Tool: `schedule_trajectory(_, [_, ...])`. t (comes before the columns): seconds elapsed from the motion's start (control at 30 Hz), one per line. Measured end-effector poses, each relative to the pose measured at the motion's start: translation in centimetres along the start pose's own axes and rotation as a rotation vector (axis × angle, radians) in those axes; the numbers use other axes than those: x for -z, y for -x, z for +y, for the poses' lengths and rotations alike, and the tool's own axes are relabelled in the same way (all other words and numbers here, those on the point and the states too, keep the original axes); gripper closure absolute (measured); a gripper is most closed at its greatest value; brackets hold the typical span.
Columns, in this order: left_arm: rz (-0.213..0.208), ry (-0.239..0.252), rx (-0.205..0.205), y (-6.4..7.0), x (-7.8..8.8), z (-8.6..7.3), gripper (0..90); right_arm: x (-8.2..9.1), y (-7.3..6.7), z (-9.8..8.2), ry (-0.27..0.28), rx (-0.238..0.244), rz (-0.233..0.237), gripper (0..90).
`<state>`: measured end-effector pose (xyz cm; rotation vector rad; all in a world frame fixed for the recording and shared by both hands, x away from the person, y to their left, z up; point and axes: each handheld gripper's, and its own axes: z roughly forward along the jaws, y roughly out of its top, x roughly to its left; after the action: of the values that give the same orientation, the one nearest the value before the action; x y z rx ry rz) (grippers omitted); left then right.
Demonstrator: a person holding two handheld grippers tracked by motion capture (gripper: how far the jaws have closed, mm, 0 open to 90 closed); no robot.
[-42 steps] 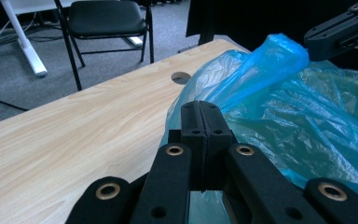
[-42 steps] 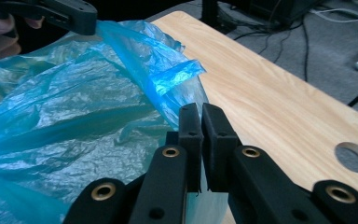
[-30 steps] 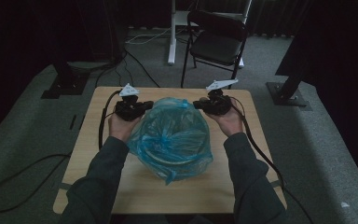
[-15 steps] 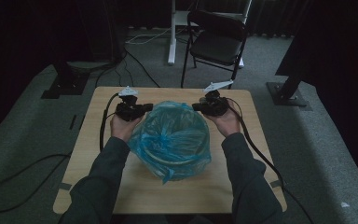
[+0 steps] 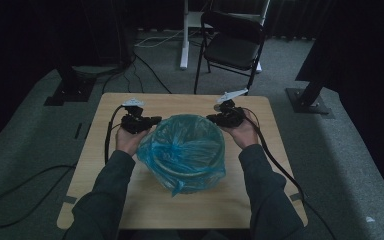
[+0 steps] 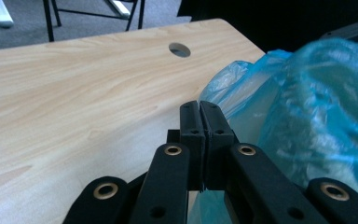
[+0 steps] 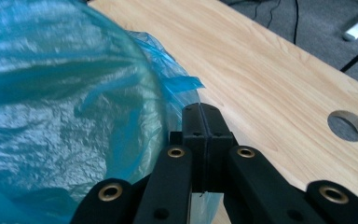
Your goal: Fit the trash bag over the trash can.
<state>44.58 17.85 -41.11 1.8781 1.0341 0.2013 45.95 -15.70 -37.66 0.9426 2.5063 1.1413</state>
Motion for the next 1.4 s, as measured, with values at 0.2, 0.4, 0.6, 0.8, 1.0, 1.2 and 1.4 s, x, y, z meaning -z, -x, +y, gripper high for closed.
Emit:
schedule_trajectory(0.2, [0.021, -0.007, 0.011, -0.2, 0.2, -0.6, 82.1, 0.0, -0.3, -0.1, -0.024, 0.011, -0.019, 90.0])
schedule_trajectory(0.4, [0.059, 0.047, 0.014, -0.6, 2.9, -0.6, 73.7, 1.3, -0.5, -0.6, 0.001, 0.026, -0.071, 78.7])
schedule_trajectory(0.6, [0.055, 0.086, 0.016, -0.5, 5.8, -1.4, 70.4, 3.0, -0.4, -2.2, 0.033, 0.016, -0.072, 73.0])
schedule_trajectory(0.8, [-0.007, 0.098, -0.014, 0.6, 7.5, -2.4, 66.0, 4.9, -1.3, -2.7, 0.063, 0.040, -0.079, 67.5])
schedule_trajectory(1.0, [-0.067, 0.085, -0.059, 1.7, 8.4, -3.4, 60.7, 6.3, -2.2, -3.3, 0.059, 0.073, -0.078, 63.6])
schedule_trajectory(1.2, [-0.121, 0.074, -0.061, 2.1, 8.6, -4.1, 57.9, 6.9, -2.3, -4.1, 0.066, 0.072, -0.086, 63.2])
schedule_trajectory(1.4, [-0.153, 0.040, -0.053, 2.2, 7.7, -5.0, 58.3, 7.0, -2.7, -4.7, 0.066, 0.083, -0.077, 63.1])
